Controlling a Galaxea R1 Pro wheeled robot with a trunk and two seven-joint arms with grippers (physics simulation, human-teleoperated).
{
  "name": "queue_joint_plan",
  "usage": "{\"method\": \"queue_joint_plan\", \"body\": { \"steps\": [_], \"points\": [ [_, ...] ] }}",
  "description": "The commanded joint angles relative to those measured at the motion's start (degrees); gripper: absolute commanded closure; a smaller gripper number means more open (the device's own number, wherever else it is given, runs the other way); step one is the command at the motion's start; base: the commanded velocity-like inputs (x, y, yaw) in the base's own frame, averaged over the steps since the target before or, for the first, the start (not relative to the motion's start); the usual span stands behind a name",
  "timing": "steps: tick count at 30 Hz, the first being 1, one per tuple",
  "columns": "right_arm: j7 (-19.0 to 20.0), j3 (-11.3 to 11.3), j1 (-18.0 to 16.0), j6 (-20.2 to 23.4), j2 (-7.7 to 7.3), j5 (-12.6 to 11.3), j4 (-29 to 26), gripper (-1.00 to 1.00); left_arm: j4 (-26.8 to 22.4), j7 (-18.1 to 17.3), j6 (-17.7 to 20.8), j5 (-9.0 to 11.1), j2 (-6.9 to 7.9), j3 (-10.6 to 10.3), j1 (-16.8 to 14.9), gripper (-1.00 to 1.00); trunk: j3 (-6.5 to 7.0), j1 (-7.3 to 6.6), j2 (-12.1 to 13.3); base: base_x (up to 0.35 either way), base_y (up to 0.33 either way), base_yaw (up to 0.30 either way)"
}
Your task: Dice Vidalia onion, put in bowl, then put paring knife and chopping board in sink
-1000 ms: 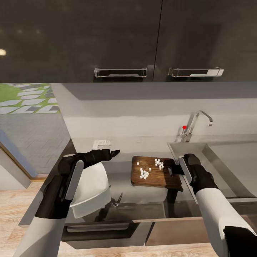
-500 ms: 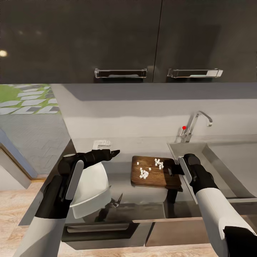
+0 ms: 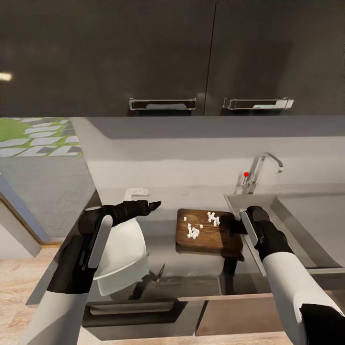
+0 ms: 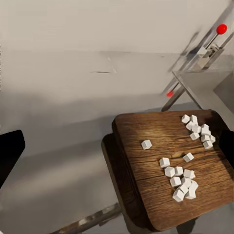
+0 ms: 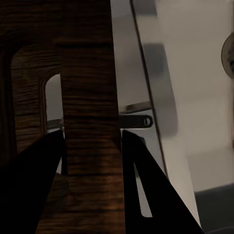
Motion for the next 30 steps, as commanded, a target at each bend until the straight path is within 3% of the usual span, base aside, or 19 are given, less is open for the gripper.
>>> {"method": "queue_joint_plan", "body": {
  "steps": [1, 30],
  "points": [
    [-0.4, 0.0, 0.0, 0.2, 0.0, -0.5, 0.0, 1.0, 0.0, -0.2, 0.3, -0.1, -0.03, 0.1, -0.1, -1.0, -0.03, 0.04, -0.1, 0.0, 0.0, 0.0],
    [-0.4, 0.0, 0.0, 0.2, 0.0, -0.5, -0.1, 1.0, 0.0, -0.2, 0.3, -0.1, -0.03, 0.0, -0.1, -1.0, 2.63, 0.04, -0.1, 0.0, 0.0, 0.0]
  ]
}}
